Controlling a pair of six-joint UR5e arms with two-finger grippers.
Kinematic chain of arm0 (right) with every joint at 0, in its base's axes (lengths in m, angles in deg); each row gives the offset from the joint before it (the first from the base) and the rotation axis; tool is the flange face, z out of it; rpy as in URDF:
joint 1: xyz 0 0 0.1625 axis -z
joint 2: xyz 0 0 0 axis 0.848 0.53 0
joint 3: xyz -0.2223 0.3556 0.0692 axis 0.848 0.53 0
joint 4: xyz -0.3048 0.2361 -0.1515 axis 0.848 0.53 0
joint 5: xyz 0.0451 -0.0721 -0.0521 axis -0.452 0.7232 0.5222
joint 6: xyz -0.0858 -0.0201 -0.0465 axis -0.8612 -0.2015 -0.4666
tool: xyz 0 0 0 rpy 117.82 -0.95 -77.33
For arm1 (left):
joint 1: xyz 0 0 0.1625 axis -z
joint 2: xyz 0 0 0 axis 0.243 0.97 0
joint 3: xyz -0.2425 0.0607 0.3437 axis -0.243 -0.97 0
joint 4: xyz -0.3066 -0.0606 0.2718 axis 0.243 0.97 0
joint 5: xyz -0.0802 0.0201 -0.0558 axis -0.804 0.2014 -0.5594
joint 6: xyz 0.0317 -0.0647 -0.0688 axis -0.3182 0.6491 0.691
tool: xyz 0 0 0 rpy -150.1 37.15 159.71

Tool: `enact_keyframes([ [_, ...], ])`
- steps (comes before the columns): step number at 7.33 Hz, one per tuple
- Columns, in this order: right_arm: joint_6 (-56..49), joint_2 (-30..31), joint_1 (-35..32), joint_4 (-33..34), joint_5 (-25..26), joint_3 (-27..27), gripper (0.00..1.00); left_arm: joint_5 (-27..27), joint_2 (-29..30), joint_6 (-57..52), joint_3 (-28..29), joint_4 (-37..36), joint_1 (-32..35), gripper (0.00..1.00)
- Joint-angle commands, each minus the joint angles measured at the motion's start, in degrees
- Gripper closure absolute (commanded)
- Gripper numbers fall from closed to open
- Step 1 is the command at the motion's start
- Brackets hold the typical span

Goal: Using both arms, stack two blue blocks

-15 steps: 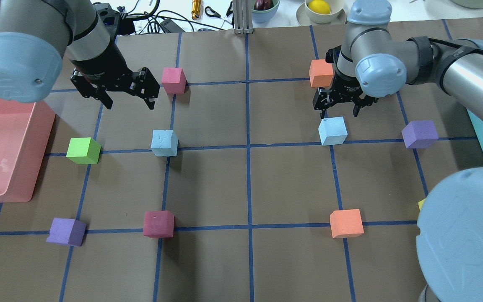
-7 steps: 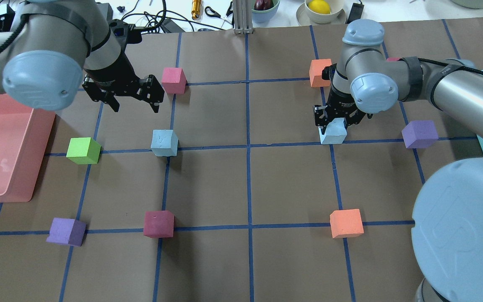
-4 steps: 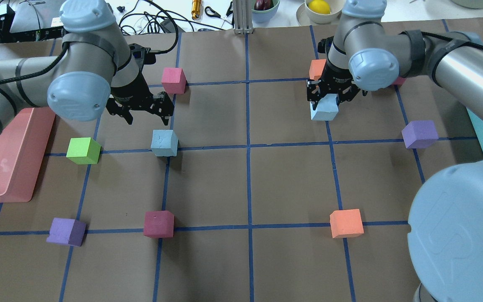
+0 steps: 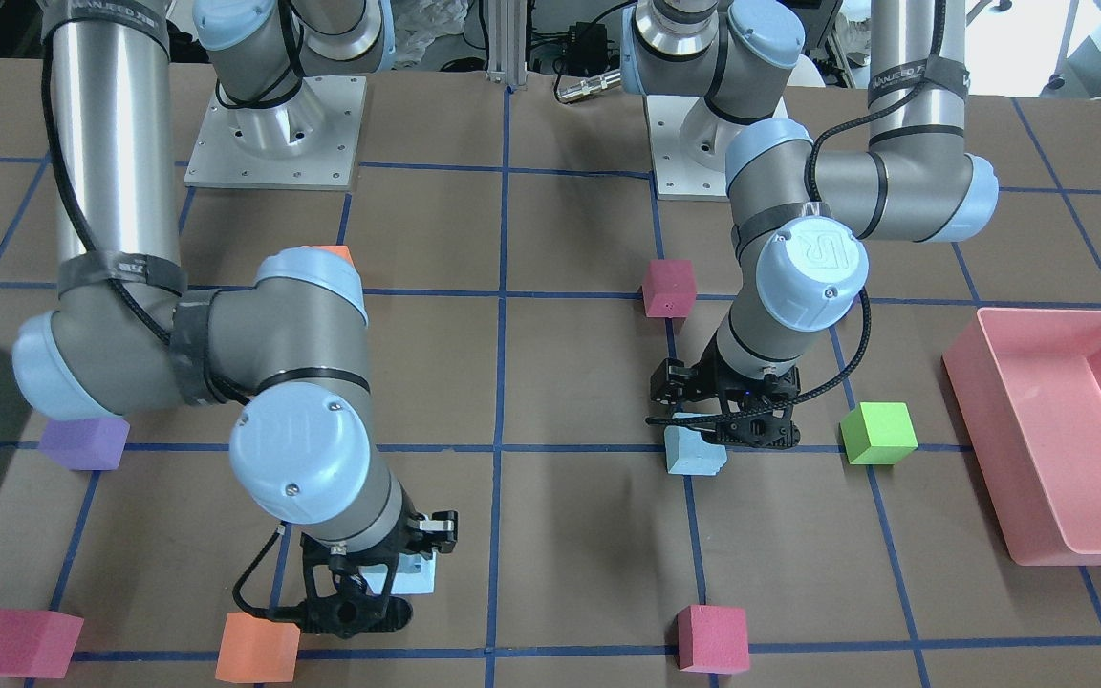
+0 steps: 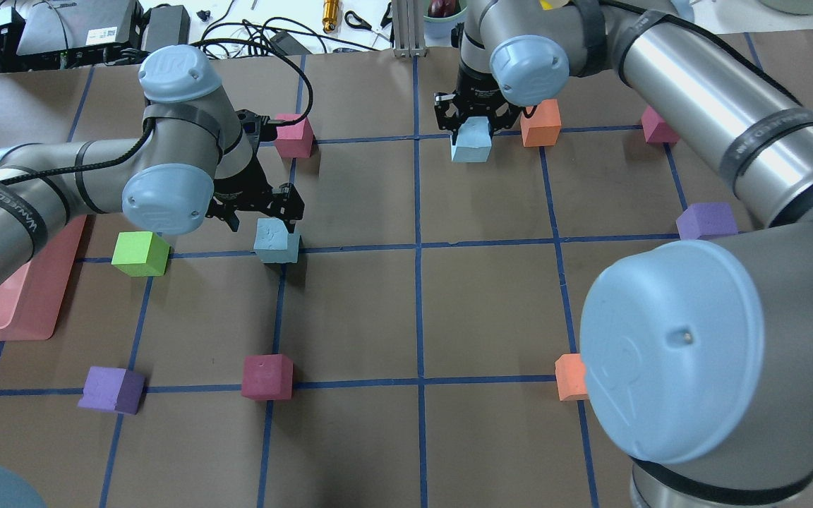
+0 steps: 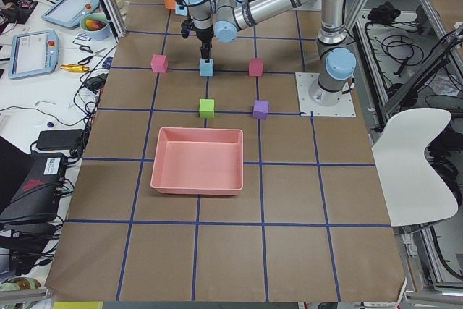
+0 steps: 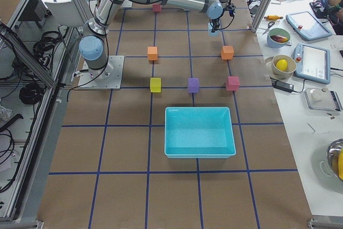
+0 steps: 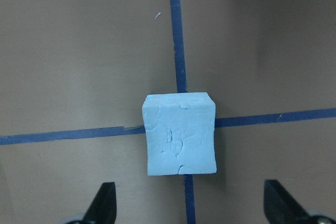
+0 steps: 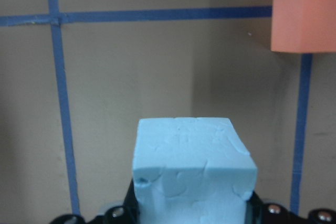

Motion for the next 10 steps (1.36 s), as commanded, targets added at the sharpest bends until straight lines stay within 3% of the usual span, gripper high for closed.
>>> enact_keyframes([
  [1, 4.3, -6.37, -2.76, 0.02, -0.38, 7.69, 1.0, -0.5, 2.37, 0.43, -1.93, -4.75, -0.03, 0.0],
  [6, 5.02, -10.61, -3.99, 0.9, -0.65, 10.88, 1.0, 0.02, 6.16, 0.08, -5.1, -13.99, -0.03, 0.0],
  [10, 5.28, -11.49, -3.99, 1.43, -0.91, 11.05, 1.0, 0.02, 5.9, 0.34, -5.01, -14.63, 0.06, 0.17],
])
